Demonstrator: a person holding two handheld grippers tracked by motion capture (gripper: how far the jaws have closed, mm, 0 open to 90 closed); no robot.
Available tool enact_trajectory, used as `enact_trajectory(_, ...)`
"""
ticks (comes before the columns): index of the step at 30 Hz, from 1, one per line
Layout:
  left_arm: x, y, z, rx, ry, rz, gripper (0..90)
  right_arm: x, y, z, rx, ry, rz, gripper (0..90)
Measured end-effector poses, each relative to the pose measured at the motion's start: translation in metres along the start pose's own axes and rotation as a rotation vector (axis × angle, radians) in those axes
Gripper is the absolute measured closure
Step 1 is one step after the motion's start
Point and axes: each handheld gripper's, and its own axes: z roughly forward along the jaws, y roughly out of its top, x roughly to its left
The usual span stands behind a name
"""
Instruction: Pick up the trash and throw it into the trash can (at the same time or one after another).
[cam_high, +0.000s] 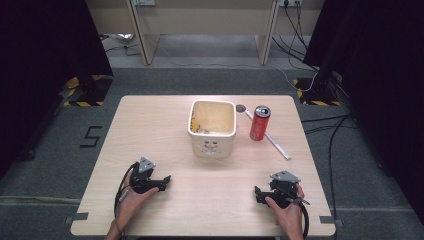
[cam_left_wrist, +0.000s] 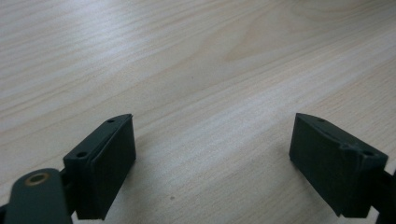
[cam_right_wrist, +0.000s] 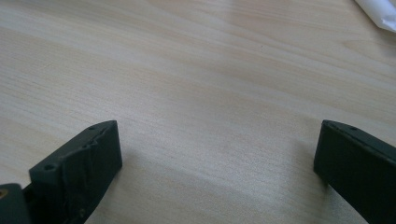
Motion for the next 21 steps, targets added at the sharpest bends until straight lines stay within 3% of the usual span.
enact_trajectory(7,0.000,0.000,0.000,0.000,0.000,-0.001,13.6,-0.001,0.000,0.000,-0.006,0.004,-0.004,3.0)
enact_trajectory(10,0.000,0.000,0.000,-0.001,0.000,-0.001,13.6,-0.003,-0.001,-0.002,-0.031,0.004,-0.009,14.5)
enact_trajectory(12,0.000,0.000,0.000,-0.001,0.001,-0.001,13.6,-0.003,-0.001,-0.003,-0.034,0.006,-0.004,16.3)
enact_trajectory(21,0.000,0.000,0.000,0.000,0.000,0.000,13.6,-0.004,0.007,-0.014,-0.076,-0.003,-0.004,15.4)
